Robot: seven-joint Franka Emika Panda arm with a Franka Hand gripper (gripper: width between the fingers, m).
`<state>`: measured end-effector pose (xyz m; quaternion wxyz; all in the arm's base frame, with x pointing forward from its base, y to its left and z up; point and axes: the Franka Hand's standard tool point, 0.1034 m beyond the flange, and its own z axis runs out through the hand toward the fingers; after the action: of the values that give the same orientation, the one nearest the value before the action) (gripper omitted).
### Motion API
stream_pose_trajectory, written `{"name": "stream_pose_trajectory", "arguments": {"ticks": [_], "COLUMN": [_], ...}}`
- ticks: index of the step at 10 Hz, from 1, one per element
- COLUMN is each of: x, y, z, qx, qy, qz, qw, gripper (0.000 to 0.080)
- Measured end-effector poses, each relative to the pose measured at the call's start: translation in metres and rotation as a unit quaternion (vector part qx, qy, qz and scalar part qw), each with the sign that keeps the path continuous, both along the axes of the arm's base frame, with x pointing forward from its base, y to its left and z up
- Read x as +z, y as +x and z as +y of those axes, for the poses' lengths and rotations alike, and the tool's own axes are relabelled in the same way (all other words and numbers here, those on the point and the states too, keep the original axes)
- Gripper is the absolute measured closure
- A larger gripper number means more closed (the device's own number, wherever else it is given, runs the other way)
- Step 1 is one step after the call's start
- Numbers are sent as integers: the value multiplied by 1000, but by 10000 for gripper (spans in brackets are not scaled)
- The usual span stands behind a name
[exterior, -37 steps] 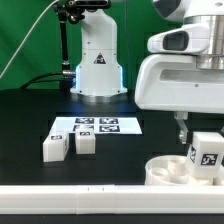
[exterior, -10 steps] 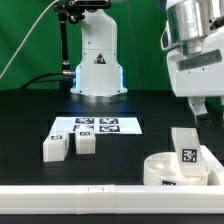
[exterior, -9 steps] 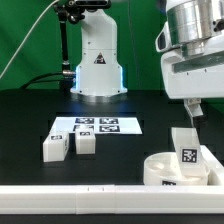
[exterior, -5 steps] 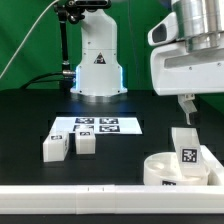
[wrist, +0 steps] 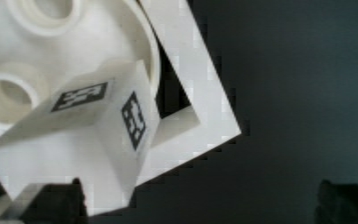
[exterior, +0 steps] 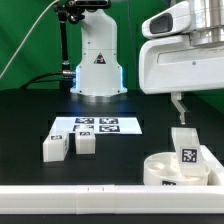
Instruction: Assemble stool
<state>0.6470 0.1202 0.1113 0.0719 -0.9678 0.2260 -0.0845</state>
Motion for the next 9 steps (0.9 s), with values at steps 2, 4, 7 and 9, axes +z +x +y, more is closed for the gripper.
{"name": "stream_pose_trajectory", "arguments": {"ticks": [2, 4, 7, 9], "x": [-1, -3, -3, -4], "y": [0, 1, 1, 2], "z": [-2, -11, -14, -17], "qx": [100, 245, 347, 396], "qy": [-27, -58, -84, -100], "qz": [-10, -21, -27, -30], "qw": [995, 967, 934, 912], "gripper": [150, 150, 150, 150]}}
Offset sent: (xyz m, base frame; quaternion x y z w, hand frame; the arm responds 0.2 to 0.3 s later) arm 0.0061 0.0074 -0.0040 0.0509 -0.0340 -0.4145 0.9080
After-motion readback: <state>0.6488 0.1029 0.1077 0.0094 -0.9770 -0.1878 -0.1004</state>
